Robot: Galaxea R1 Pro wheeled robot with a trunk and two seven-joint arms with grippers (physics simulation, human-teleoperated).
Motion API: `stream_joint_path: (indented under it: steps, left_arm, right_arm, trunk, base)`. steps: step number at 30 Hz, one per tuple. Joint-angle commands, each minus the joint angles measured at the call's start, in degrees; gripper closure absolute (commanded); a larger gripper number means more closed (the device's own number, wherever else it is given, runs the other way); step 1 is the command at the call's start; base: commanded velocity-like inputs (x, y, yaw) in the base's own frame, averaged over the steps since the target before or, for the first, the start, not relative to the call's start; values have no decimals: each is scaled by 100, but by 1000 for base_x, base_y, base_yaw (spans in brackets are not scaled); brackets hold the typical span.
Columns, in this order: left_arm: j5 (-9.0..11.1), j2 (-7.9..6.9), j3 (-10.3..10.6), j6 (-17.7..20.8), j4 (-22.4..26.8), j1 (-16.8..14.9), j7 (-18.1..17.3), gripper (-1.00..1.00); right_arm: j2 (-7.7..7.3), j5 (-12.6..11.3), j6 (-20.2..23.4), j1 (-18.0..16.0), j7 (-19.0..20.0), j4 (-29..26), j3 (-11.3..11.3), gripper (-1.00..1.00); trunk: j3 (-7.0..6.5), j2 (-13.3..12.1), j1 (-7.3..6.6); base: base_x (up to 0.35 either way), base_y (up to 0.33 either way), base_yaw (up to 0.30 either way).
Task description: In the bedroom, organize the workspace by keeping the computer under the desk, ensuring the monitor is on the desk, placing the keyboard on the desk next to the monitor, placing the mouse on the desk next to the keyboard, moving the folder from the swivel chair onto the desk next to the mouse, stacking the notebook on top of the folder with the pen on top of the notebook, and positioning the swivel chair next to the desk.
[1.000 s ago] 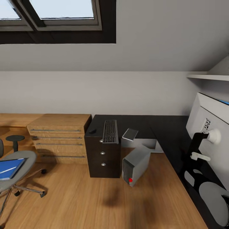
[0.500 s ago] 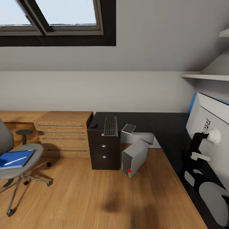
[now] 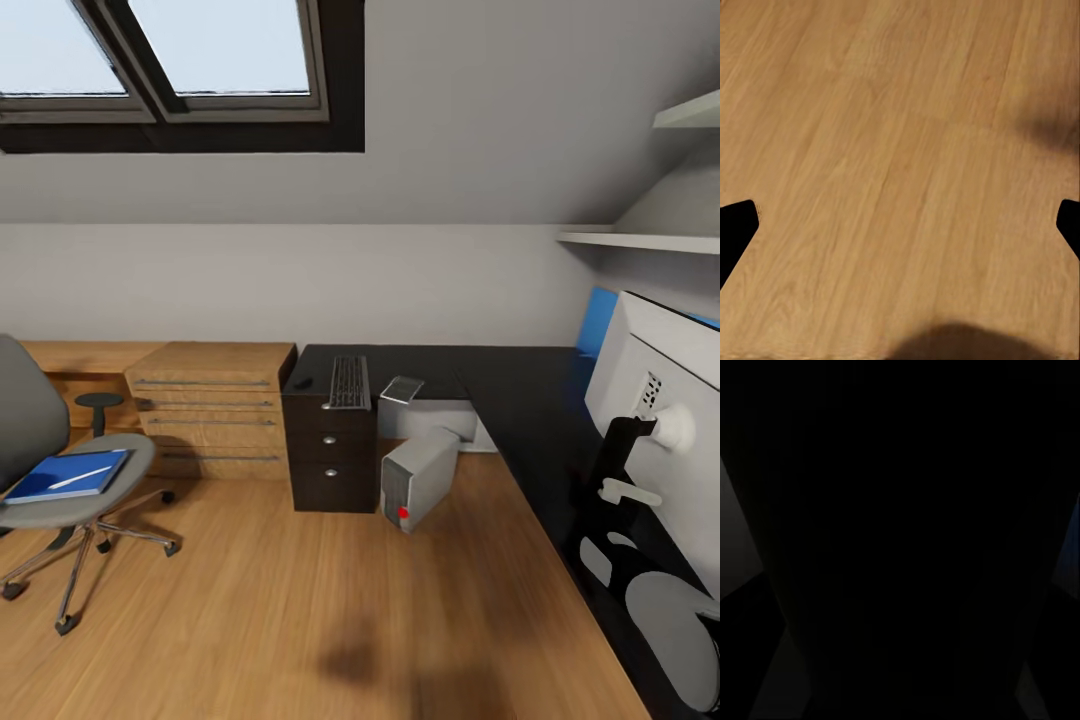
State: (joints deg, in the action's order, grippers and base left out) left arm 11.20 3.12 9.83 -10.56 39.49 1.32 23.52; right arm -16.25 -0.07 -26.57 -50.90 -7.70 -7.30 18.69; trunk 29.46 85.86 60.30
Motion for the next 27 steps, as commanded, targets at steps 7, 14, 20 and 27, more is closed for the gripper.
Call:
stream_joint_path:
  steps: [7, 14, 20, 27]
  left_arm:
    - [64, -5, 27, -18, 7, 0, 29, -100]
    - [66, -5, 27, -24, 7, 0, 30, -100]
    - [66, -5, 27, -25, 7, 0, 33, -100]
    - [66, -5, 27, -25, 7, 0, 34, -100]
  right_arm:
    - [6, -55, -24, -1, -21, 17, 16, 100]
    - [7, -55, -24, 1, -21, 18, 12, 100]
    - [16, -55, -16, 1, -27, 18, 12, 100]
    - [16, -53, -23, 1, -21, 12, 12, 100]
  trunk:
    - [6, 3, -3]
    - [6, 3, -3]
    - [6, 3, -3]
    - [6, 3, -3]
  base:
    - [-333, 0, 0]
    - [-234, -39, 0]
    - [-106, -86, 0]
    - [-116, -192, 0]
